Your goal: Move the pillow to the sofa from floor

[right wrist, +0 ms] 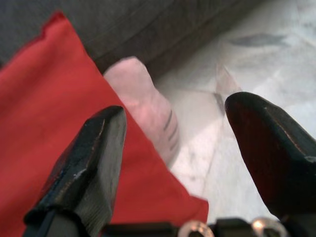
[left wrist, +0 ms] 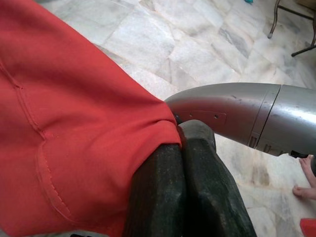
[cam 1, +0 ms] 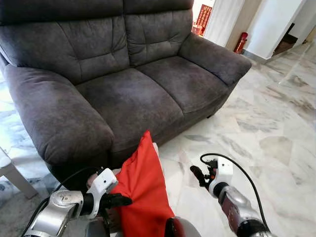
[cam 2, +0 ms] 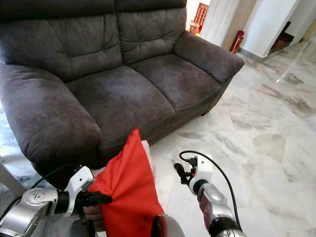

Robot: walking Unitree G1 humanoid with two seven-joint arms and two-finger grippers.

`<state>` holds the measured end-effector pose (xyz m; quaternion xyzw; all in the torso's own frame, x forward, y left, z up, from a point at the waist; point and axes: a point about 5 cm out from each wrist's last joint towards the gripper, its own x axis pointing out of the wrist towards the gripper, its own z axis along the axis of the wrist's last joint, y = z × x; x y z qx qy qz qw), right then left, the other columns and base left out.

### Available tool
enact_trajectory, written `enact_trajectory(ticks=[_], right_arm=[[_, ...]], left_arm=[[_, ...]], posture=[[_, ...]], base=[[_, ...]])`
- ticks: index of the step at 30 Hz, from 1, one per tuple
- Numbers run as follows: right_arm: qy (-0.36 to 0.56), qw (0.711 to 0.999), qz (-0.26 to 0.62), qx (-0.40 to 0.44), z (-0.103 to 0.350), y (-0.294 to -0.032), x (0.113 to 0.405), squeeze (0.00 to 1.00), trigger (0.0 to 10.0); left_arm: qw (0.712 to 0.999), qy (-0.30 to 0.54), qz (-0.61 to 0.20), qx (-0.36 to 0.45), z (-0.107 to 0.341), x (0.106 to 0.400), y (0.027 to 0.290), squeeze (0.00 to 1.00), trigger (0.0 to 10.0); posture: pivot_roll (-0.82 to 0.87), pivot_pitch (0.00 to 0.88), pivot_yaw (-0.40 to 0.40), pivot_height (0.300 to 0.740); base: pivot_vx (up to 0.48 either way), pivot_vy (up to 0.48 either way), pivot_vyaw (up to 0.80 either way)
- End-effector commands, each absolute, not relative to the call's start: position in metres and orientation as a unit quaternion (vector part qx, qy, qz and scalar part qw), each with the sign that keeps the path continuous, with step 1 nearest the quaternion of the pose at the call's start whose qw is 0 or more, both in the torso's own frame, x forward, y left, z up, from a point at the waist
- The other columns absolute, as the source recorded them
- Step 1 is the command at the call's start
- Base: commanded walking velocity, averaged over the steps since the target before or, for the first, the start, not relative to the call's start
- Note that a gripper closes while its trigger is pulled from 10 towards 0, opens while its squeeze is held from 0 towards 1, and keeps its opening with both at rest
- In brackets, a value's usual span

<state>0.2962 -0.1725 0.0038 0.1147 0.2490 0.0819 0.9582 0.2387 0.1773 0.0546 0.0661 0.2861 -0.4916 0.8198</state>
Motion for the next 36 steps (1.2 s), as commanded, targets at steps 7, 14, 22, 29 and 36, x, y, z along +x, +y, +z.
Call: enact_trajectory(ticks=[7, 14, 22, 29, 36], right_arm=[[0.249, 0.959, 0.066, 0.119, -0.001, -0.172, 0.293, 0.00, 10.0], [0.220, 0.963, 0.049, 0.147, -0.007, -0.167, 0.285, 0.00, 10.0], [0.227, 0.961, 0.038, 0.154, -0.016, -0.165, 0.274, 0.00, 10.0], [0.224, 0.961, 0.033, 0.158, -0.018, -0.166, 0.271, 0.00, 10.0], [0.226, 0.961, 0.028, 0.159, -0.022, -0.169, 0.266, 0.00, 10.0]], left_arm=[[0.931, 0.204, -0.276, 0.120, 0.056, 0.283, 0.190, 0.00, 10.0], [0.978, 0.159, -0.128, 0.031, 0.050, 0.281, 0.206, 0.00, 10.0], [0.981, 0.169, -0.094, 0.013, 0.028, 0.275, 0.199, 0.00, 10.0], [0.981, 0.164, -0.107, 0.004, 0.026, 0.277, 0.193, 0.00, 10.0], [0.981, 0.173, -0.089, 0.011, 0.017, 0.274, 0.193, 0.00, 10.0]], posture=[[0.10, 0.000, -0.150, 0.630], [0.10, 0.000, -0.145, 0.630], [0.08, 0.000, -0.126, 0.630], [0.07, 0.000, -0.123, 0.630], [0.07, 0.000, -0.120, 0.630]], base=[[0.000, 0.000, 0.00], [0.000, 0.000, 0.00], [0.000, 0.000, 0.00], [0.000, 0.000, 0.00], [0.000, 0.000, 0.00]])
